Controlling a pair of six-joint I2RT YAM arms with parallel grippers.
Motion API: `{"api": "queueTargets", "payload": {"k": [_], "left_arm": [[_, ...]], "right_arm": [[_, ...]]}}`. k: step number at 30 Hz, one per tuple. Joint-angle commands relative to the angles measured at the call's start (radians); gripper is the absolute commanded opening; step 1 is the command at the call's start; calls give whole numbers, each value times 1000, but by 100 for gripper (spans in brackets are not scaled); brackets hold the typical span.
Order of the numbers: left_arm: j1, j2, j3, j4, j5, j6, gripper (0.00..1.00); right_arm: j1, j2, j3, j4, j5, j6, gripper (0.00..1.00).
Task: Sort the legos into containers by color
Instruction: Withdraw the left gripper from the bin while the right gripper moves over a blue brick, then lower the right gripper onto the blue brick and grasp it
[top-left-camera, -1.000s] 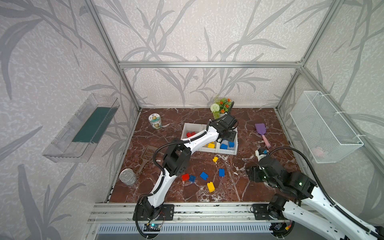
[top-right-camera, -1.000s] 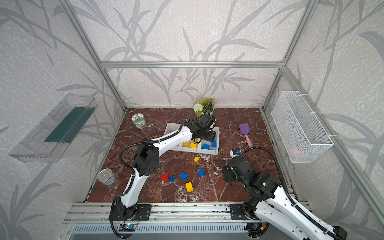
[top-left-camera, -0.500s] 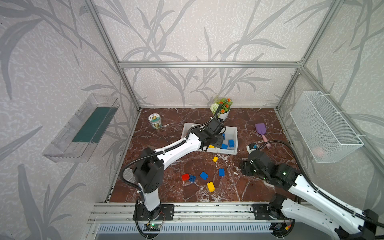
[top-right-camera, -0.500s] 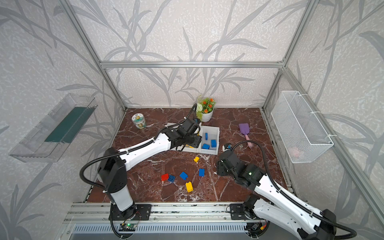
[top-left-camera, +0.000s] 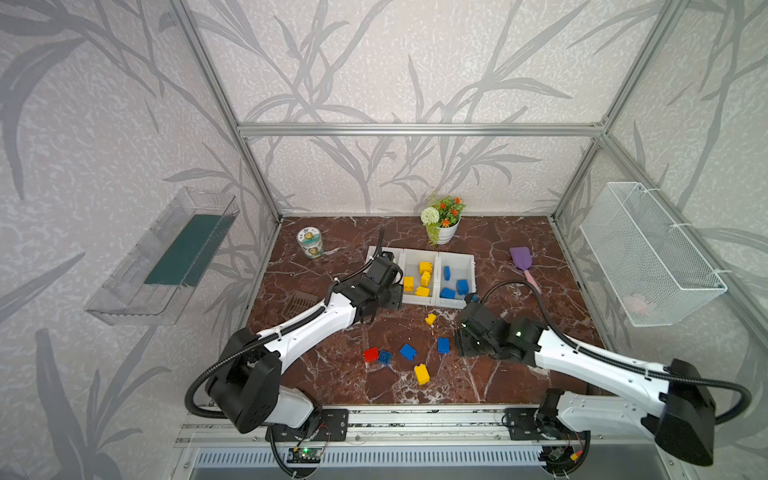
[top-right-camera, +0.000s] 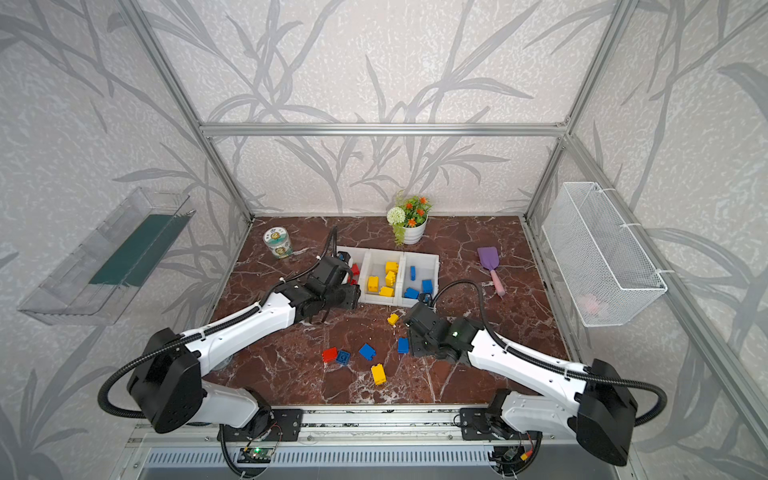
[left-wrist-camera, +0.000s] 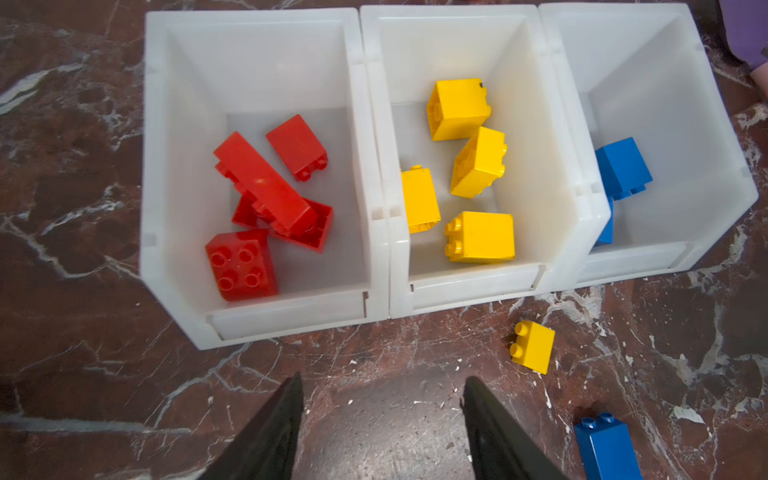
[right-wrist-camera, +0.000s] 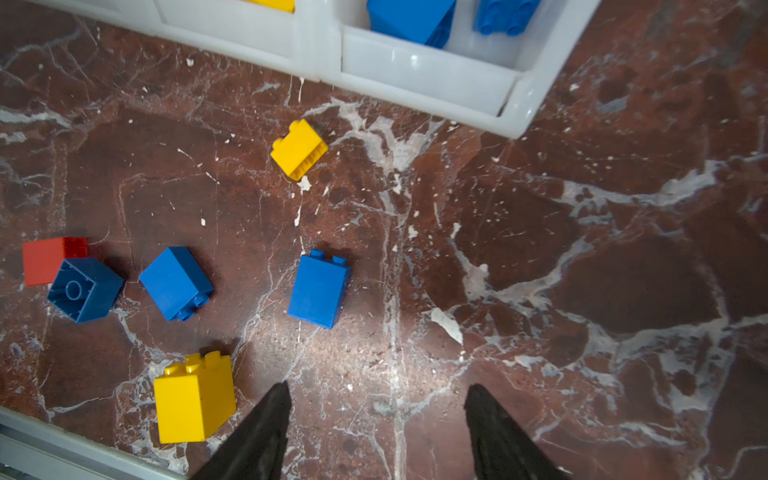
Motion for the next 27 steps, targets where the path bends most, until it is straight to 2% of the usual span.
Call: {"api": "queueTargets", "payload": {"k": [1,10,15,27], "left_arm": [[24,-69,-57,10,22,-7,64],[41,-166,-173,20,42,-19,65],[43,-180,-187,21,44,-12,65],[44,-177,-197,29,57,-21,65]], "right_arm": [[30,99,72,16,18,59,67],[59,315,161,61,1,103,65],[60,366,167,53,17,159,62],[61,436,162,88,-1,176,54]]}}
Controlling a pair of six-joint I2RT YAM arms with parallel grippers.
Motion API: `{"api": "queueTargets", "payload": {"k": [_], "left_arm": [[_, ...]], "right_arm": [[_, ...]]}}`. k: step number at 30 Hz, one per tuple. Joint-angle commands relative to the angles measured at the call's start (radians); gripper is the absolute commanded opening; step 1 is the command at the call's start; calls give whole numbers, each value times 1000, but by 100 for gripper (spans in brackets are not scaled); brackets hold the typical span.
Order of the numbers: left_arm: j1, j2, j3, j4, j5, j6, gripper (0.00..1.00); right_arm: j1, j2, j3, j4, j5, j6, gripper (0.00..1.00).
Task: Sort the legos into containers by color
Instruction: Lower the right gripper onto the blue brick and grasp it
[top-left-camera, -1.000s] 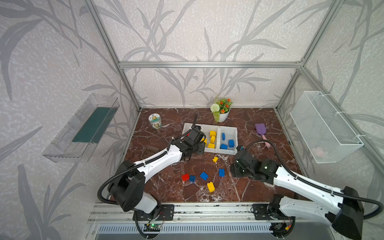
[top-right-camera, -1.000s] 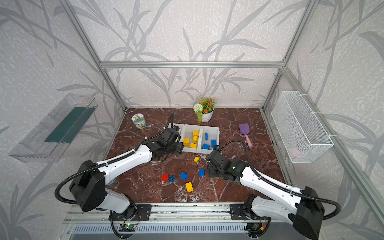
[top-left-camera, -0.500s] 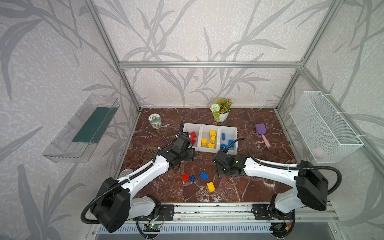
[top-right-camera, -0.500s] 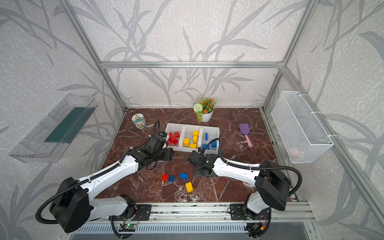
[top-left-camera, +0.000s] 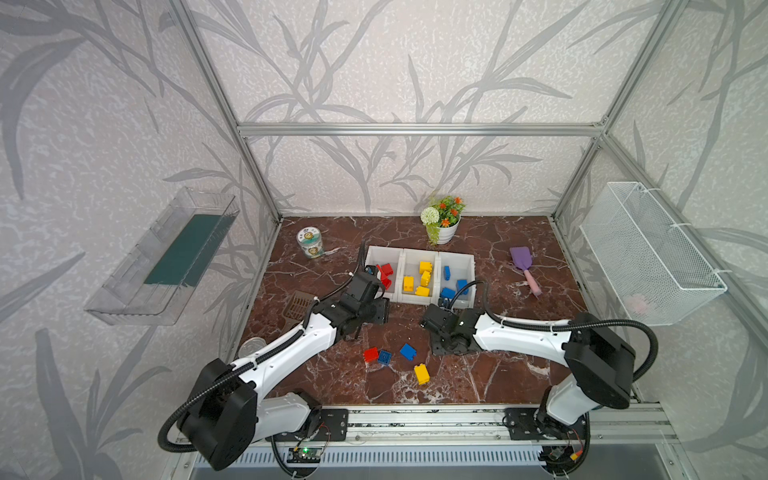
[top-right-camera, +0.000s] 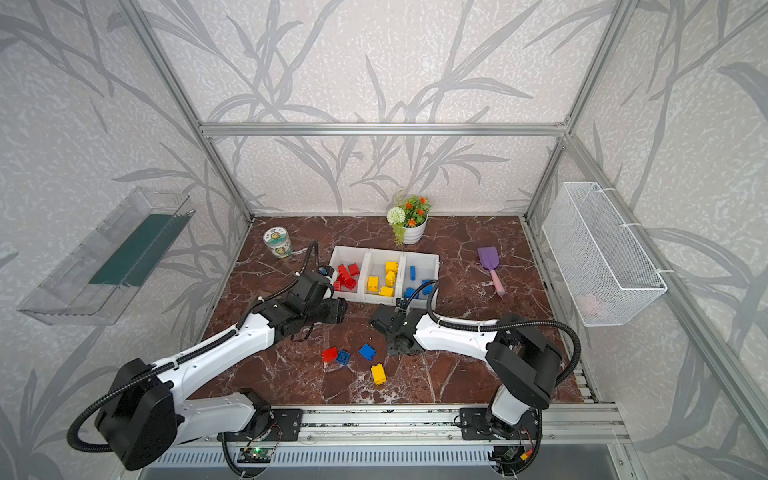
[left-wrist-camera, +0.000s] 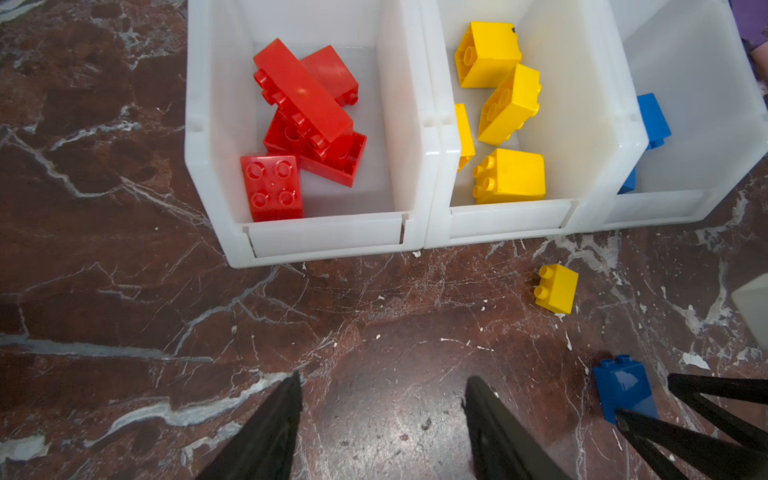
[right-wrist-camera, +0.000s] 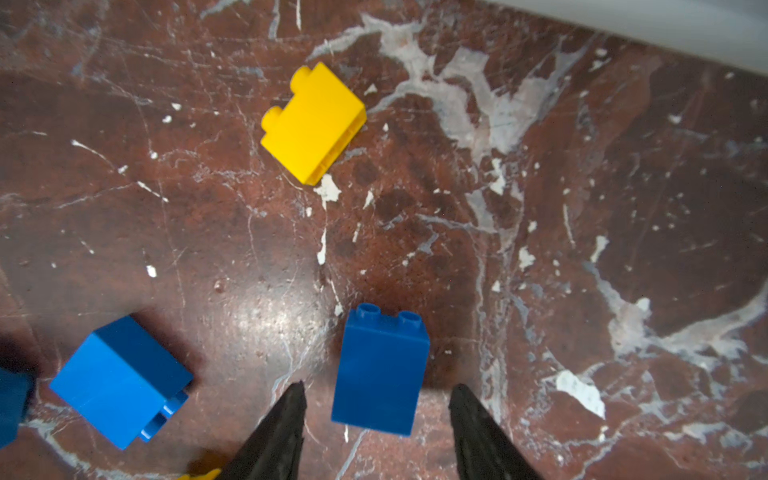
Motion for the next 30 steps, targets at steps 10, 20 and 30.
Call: {"api": "queueTargets", "payload": {"k": [10,20,30], "left_arm": [[3,-16,-9,0,6,-16,65],[4,-10,-3,-10,13,-22,65],[4,-11,9,-26,11,-29,65]], "right_arm": [[7,63,25,11,14,37,40],[7,56,5,29,18,43,31],[-17,-62,49,-68,95,-34,30]]}}
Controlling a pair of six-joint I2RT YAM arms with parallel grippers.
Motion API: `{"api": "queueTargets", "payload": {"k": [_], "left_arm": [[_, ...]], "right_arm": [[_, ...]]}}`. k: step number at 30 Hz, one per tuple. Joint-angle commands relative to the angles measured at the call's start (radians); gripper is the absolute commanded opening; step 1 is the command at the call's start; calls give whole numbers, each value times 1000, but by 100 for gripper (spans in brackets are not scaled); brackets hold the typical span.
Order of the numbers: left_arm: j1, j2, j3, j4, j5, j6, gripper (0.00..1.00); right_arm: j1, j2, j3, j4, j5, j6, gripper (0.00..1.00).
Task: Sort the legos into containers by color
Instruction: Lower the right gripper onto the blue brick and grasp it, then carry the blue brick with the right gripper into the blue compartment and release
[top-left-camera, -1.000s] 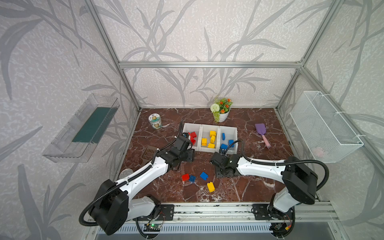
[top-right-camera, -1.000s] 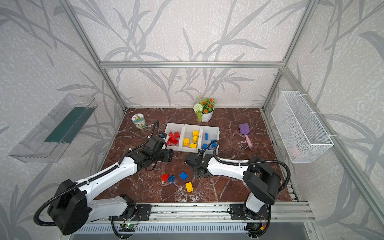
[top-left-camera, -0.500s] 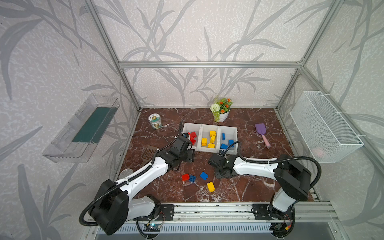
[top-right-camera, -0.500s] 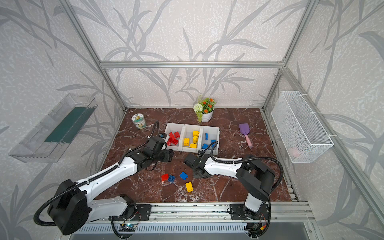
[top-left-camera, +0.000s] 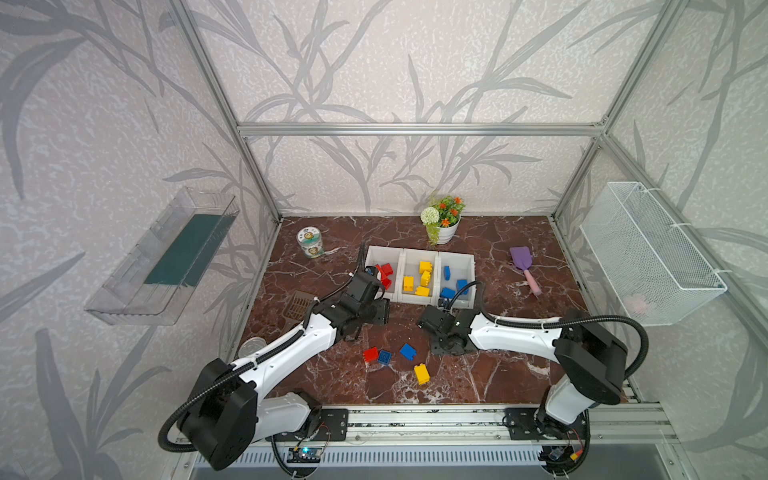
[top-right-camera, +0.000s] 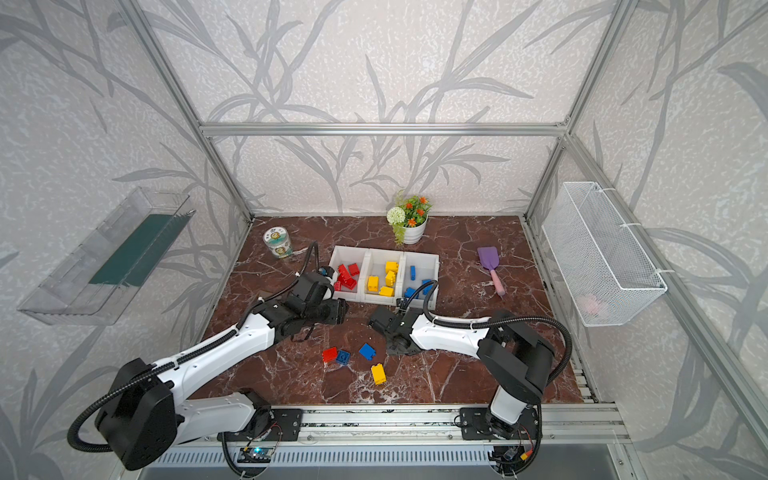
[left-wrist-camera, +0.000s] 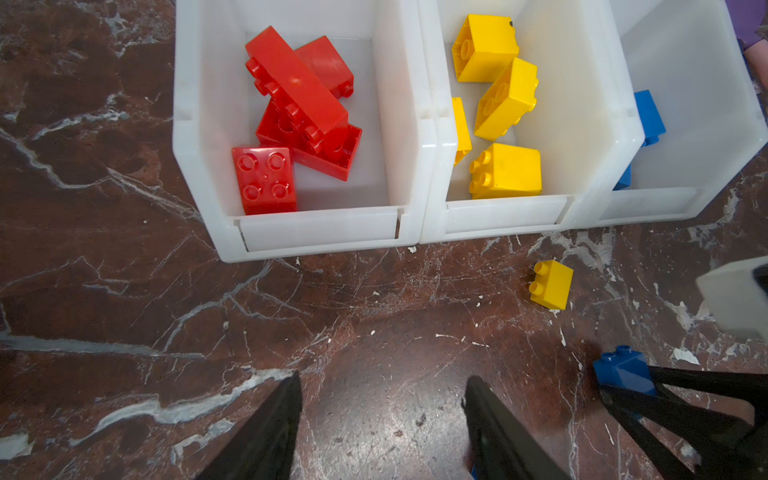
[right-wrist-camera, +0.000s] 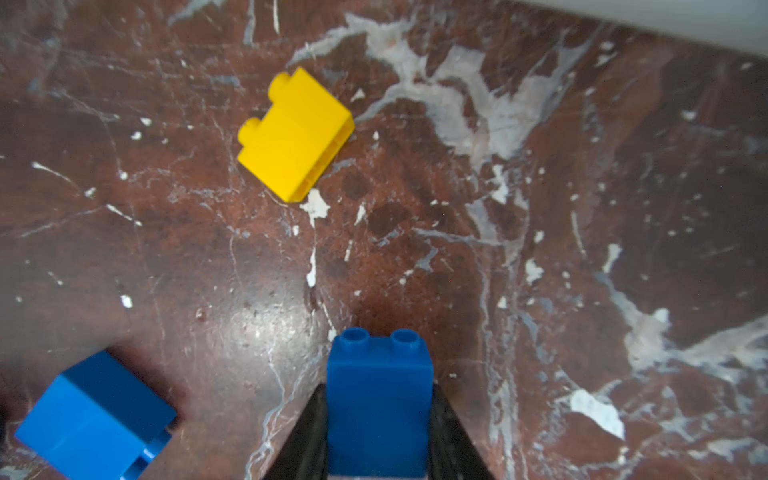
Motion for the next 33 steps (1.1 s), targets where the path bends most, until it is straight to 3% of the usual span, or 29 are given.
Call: {"api": "queueTargets", "payload": {"k": [1,9,13,24,25,28,33], "left_arm": [[4,-13,9,-25,-3,-16,65],[4,-41,1,-35,-3,-29,65],[3,-69,-15,-38,-1,-42,65],[4,-127,-53,-56,-8,-70,65],[4,-131,-56,-55,-10,-69,65],[4,-136,-59,-56,-14,-72,65],[4,-128,-59,-55,-5,-72,65]], "right_arm": [[-31,-83,60,-76,59,-82,30],[-253,-151,180,15,44,-372,30],[-354,-78,240,32,-19,-415,30],[-446,115,383,7,-150,-446,31],[-446,119,388,6,-152,-445,35],[-447,121,397,-1,-152,-442,63],[-446,95,392,-12,-148,-434,70]]}}
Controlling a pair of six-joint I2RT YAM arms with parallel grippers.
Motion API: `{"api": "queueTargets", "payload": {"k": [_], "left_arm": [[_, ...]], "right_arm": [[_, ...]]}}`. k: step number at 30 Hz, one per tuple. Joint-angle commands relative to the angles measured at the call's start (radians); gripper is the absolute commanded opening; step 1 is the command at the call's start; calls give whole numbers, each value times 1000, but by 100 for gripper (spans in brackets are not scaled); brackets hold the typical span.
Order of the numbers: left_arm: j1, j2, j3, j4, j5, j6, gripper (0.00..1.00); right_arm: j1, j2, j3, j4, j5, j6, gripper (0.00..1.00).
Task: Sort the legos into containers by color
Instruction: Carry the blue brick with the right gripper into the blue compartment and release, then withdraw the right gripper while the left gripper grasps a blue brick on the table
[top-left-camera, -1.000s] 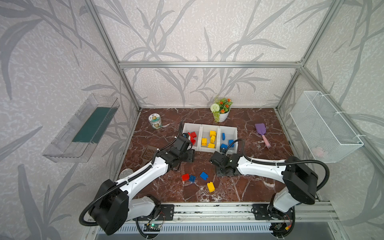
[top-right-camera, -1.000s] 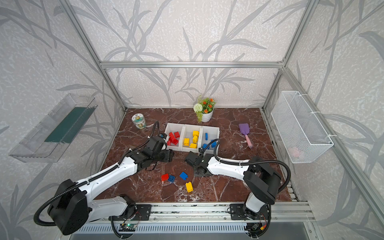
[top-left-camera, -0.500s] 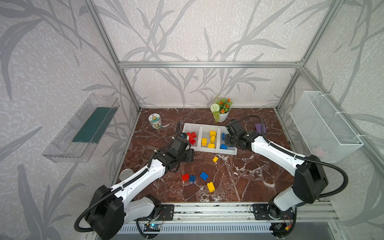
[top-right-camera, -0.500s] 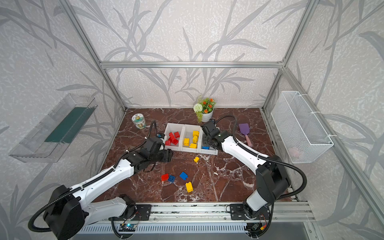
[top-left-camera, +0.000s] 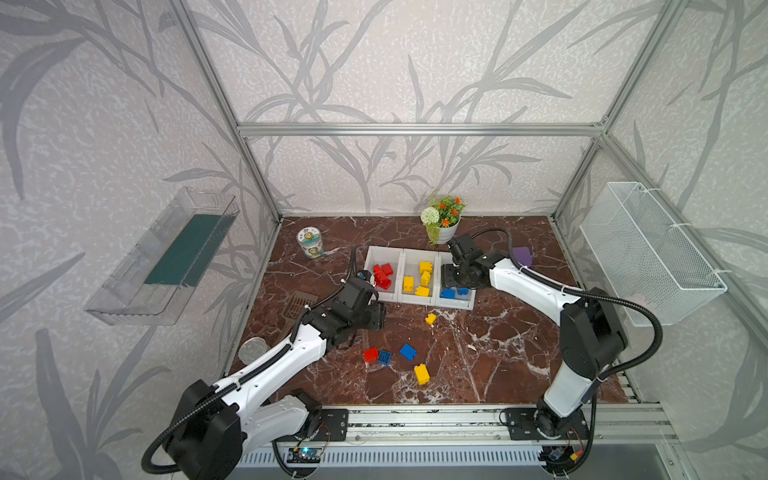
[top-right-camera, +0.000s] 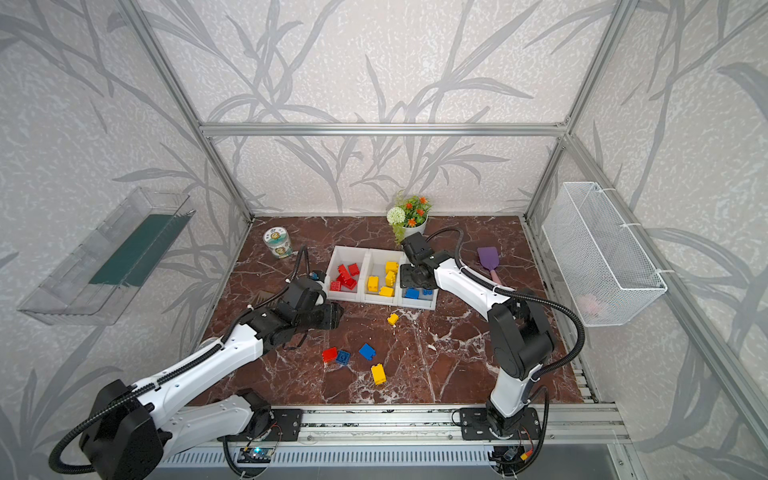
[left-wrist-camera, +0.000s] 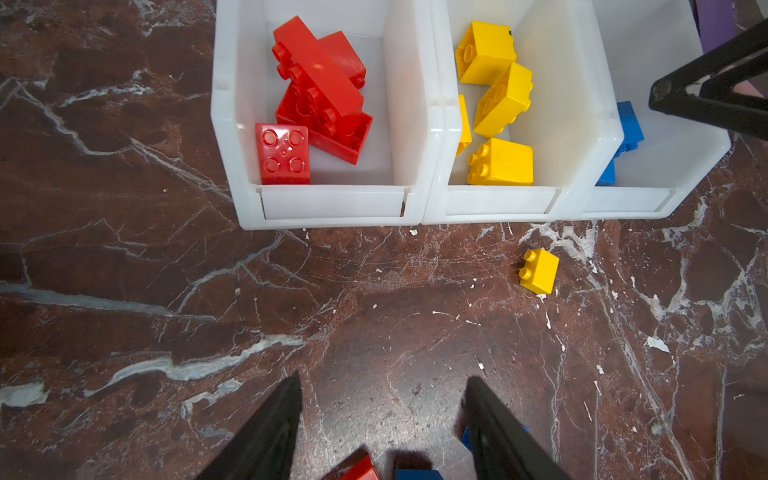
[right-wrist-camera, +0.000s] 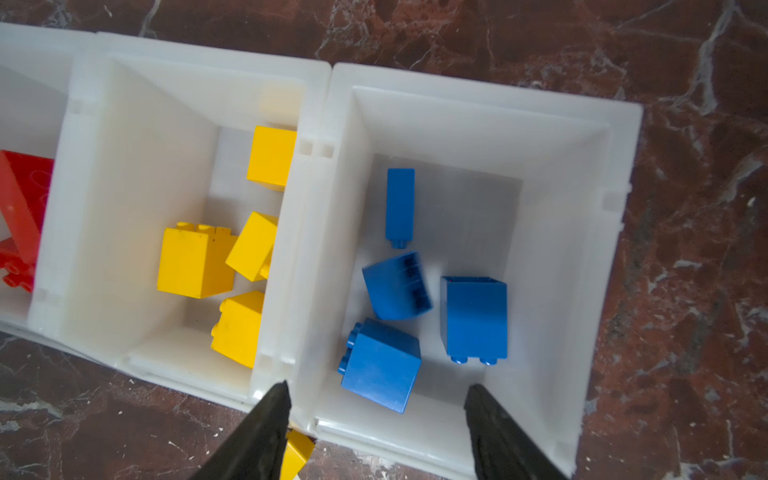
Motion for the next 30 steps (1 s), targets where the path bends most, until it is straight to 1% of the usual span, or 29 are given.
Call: {"api": "queueTargets", "payload": {"k": [1,7,10,15,21,25,30], "left_arm": [[4,-8,-14,-10,-5,-20,65],[4,-8,-16,-8,7,-7,65],[4,-6,-20,9,69,46,65],[-13,10,-29,-1,96,81,65],[-97,53,-32,-16,88,141,65],[-155,118,-29,-11,105,177,65],[-223,207,16,-42,132,206,65]], "right_arm": [[-1,-30,16,-27,-6,1,70],[-1,-90,-15,-27,-4,13,70],[-1,-125,-47,-17,-17,25,70],[-1,-201,-128,10,-29,50,70],[-2,-297,-230,8,-23,75,70],[-1,-361,-307,8,-18,112,70],[-1,-442,-377,4,-4,141,70]]}}
